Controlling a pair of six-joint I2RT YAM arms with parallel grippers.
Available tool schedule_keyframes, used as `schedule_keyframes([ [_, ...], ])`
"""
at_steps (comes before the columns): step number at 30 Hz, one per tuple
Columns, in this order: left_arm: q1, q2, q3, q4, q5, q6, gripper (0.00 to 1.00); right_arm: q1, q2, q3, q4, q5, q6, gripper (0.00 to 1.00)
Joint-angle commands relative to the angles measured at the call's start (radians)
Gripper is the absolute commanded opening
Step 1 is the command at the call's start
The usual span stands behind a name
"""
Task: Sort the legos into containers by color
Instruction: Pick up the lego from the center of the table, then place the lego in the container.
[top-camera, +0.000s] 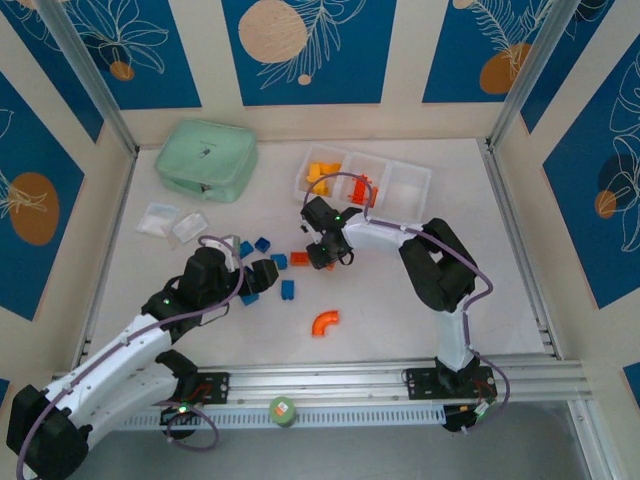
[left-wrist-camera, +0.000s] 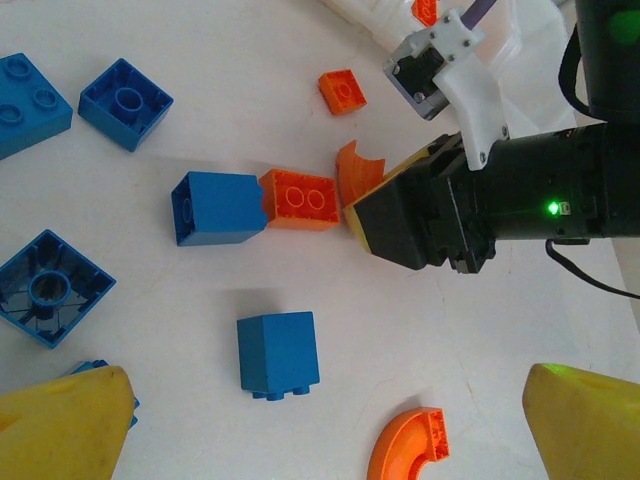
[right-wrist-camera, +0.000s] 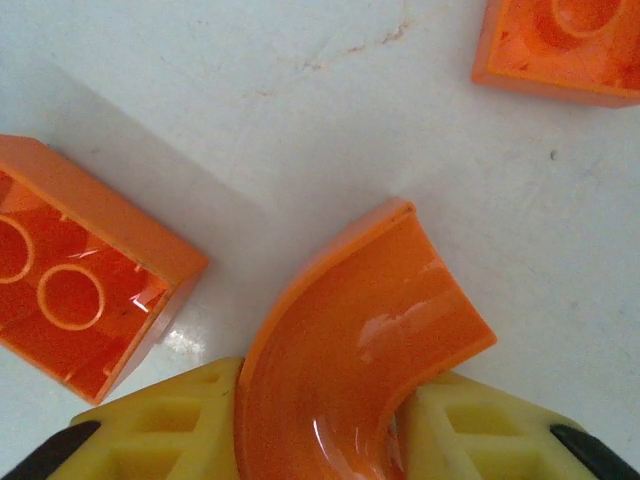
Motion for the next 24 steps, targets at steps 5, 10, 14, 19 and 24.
schedule_keyframes([
  [5,0.014,0.031,0.041,0.02,0.01,0.014,0.99,-0.048,-0.113,0.02,-0.074,-0.037,0.073,0.3],
  [10,0.015,0.085,0.085,0.025,0.03,0.032,0.99,-0.121,-0.146,0.08,-0.115,-0.004,0.096,0.3],
  [14,0.015,0.126,0.106,0.057,0.041,0.031,0.99,-0.189,-0.135,0.144,-0.125,-0.006,0.121,0.3],
  [19,0.016,0.203,0.151,0.086,0.057,0.044,0.99,-0.255,-0.083,0.238,-0.095,0.033,0.124,0.3],
  [24,0.018,0.281,0.193,0.124,0.073,0.054,0.99,-0.305,0.016,0.362,-0.088,0.075,0.128,0.3],
])
